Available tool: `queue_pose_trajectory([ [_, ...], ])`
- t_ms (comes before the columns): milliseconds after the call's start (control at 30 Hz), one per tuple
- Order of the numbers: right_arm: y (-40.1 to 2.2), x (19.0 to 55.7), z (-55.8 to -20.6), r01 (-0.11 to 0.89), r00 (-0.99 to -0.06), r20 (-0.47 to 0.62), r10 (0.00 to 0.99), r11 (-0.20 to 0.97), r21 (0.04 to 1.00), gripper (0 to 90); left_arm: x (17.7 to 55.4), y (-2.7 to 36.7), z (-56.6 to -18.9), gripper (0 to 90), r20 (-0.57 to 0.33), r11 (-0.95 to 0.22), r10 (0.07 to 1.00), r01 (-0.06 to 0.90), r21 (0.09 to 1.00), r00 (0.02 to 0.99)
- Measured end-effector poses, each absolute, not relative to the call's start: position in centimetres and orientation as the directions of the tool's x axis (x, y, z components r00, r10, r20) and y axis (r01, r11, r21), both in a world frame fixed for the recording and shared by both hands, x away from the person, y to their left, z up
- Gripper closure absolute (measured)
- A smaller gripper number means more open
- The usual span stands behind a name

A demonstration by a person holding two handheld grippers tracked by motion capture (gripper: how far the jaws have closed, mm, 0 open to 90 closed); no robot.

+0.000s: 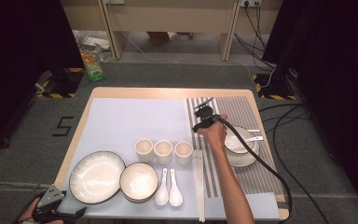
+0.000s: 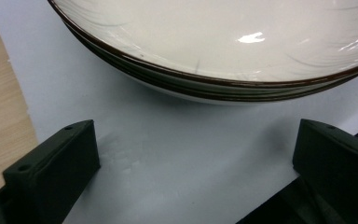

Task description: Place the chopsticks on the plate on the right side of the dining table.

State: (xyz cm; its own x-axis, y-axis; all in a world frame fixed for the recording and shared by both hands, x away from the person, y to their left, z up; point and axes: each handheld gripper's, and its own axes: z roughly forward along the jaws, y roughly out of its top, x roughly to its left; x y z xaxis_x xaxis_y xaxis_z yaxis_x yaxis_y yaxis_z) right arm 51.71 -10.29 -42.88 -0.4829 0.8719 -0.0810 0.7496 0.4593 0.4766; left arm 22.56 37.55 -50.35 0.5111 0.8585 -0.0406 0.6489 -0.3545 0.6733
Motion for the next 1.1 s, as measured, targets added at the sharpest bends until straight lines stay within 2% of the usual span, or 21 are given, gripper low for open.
queue_pose_trajectory([
  [333, -11.1, 51.8, -42.2, 0.755, -0.458, -0.092, 0.884, 0.442, 0.485, 40.1, 22.6, 37.6, -50.3, 0.0, -0.041, -0.355, 0.858, 0.649, 0.673, 0.511],
  [500, -10.3, 51.2, -42.5, 0.734, -0.505, -0.088, 0.858, 0.481, 0.479, 40.0, 22.6, 37.5, -50.3, 0.0, -0.040, -0.355, 0.859, 0.650, 0.672, 0.511],
  [633, -10.1, 51.1, -43.1, 0.735, -0.513, -0.124, 0.849, 0.509, 0.448, 39.4, 22.6, 37.5, -50.3, 0.0, -0.041, -0.354, 0.859, 0.650, 0.673, 0.511],
  [800, -10.1, 51.1, -42.9, 0.731, -0.515, -0.095, 0.852, 0.494, 0.471, 39.6, 22.6, 37.5, -50.3, 0.0, -0.041, -0.355, 0.859, 0.650, 0.672, 0.511],
  [933, -10.9, 51.6, -42.1, 0.737, -0.480, -0.100, 0.871, 0.463, 0.492, 39.5, 22.6, 37.5, -50.3, 0.0, -0.041, -0.355, 0.859, 0.650, 0.672, 0.511],
  [1100, -12.8, 52.4, -41.9, 0.783, -0.406, -0.116, 0.907, 0.410, 0.468, 39.8, 22.6, 37.5, -50.3, 0.0, -0.041, -0.355, 0.859, 0.650, 0.673, 0.511],
])
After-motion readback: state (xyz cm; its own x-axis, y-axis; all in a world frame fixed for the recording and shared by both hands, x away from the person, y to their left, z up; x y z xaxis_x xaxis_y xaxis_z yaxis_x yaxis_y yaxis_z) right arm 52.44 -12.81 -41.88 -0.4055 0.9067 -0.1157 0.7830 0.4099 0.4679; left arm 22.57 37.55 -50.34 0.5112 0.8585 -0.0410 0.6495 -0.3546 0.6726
